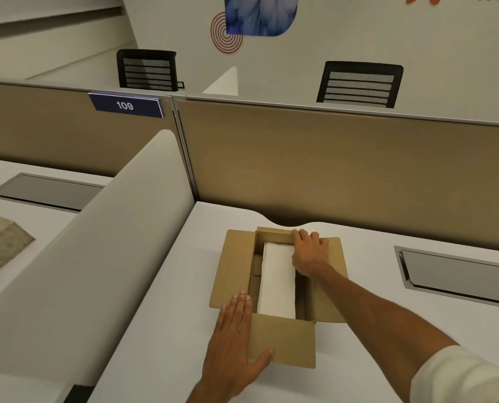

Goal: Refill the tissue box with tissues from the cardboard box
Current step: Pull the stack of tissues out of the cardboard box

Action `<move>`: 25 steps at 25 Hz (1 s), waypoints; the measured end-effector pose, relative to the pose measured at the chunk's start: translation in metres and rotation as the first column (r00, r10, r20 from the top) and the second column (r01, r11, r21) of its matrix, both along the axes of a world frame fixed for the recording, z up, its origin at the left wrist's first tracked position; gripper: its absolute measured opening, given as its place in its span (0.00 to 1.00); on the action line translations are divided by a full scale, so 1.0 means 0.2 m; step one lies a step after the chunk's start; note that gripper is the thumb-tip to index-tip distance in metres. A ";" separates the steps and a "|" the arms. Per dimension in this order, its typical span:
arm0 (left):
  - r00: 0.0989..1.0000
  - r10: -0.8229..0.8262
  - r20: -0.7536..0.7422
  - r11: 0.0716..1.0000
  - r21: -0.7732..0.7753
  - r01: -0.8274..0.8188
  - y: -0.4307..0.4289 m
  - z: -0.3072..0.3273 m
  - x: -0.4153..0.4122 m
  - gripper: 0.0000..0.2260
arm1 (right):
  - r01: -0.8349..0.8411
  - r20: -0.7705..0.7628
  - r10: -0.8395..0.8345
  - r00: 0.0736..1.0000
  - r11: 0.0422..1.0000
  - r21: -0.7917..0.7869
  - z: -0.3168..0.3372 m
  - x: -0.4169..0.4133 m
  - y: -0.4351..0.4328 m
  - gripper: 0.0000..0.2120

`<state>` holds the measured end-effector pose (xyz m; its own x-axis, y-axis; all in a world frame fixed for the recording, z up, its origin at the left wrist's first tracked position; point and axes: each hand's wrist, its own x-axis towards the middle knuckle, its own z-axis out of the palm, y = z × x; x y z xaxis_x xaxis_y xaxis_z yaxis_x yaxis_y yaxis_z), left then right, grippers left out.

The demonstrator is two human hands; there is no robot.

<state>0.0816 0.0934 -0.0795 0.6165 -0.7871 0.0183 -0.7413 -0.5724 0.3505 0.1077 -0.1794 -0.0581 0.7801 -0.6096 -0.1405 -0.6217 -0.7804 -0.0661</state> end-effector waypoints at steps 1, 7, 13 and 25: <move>1.000 -0.001 -0.006 1.000 -0.006 0.001 0.00 0.00 0.01 0.44 | -0.004 -0.001 0.004 1.000 1.000 0.001 -0.01 -0.01 0.00 0.31; 1.000 -0.011 -0.001 0.999 -0.045 0.011 0.00 0.00 0.02 0.45 | 0.007 0.068 -0.011 0.998 0.998 0.065 0.03 -0.01 0.03 0.32; 0.999 -0.019 0.027 0.999 -0.025 0.020 0.00 0.04 0.01 0.46 | 0.077 0.332 -0.192 0.923 0.941 0.329 0.03 -0.09 0.29 0.31; 0.997 0.027 0.073 0.998 0.055 -0.031 -0.01 0.09 0.00 0.48 | 0.370 -0.031 -0.664 0.747 0.376 0.850 -0.07 -0.13 0.38 0.30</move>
